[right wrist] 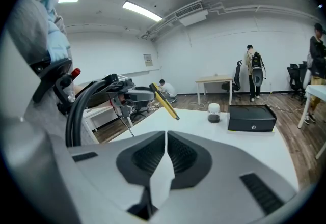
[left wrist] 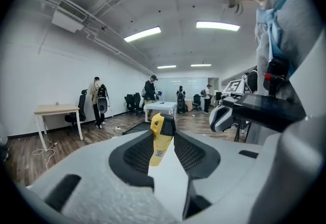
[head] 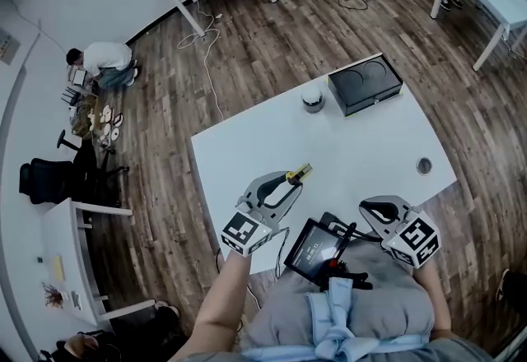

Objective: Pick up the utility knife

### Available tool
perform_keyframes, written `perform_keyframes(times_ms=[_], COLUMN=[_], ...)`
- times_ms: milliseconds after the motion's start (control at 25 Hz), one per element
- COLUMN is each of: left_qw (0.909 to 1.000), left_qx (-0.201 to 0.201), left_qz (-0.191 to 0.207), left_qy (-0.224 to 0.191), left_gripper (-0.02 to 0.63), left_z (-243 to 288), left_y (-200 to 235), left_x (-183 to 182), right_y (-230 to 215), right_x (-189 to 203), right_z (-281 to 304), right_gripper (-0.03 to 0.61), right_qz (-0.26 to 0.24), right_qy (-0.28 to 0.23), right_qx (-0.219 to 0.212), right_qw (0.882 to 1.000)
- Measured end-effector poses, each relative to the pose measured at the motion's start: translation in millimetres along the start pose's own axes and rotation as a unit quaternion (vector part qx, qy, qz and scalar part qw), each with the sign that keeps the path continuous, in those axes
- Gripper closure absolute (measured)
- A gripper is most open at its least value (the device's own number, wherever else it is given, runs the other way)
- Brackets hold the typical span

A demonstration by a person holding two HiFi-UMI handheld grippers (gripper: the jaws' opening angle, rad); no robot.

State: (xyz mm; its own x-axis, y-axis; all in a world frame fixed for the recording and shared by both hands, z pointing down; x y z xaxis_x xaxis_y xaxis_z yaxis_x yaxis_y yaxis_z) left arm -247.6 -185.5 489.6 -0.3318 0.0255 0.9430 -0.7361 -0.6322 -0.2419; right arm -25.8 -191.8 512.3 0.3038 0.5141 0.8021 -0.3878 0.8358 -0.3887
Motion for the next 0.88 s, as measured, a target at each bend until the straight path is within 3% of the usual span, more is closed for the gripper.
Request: perform_keyframes(times_ms=[360,880], left_qw=[0.9986,0.9984], left_qx=[-0.028,-0.019], left_qz=[0.005,0.019], left_qy=[-0.044,-0.050], left_gripper=[0.480,0.480], left_z=[-15.9,-8.5], left_y=[-11.6,-13.4], left_x=[-45.1,-57.0], right_y=[-0.6,-7.9], right_x=[-6.3,-14.1], right_z=[-2.7,-3.5], right_gripper=[0.549,0.549], right_qz=[-0.007,-0.017], right_qy=[-0.008,-0.017], right_qx=[-0.014,-0.015], right_qw=[1.000,1.000])
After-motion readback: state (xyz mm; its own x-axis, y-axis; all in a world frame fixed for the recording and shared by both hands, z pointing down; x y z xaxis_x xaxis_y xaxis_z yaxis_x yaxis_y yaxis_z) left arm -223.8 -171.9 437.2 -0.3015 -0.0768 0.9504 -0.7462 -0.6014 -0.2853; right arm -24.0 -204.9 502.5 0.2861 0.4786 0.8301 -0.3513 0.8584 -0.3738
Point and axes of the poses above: the fingertips, and each gripper's own axes: z forward along the fingers, y to its left, x out of its underside, the point moved 5 cm from there along -z, backward along the fingers, and after that the axes turned 14 degrees about z, right-handed, at the moved point
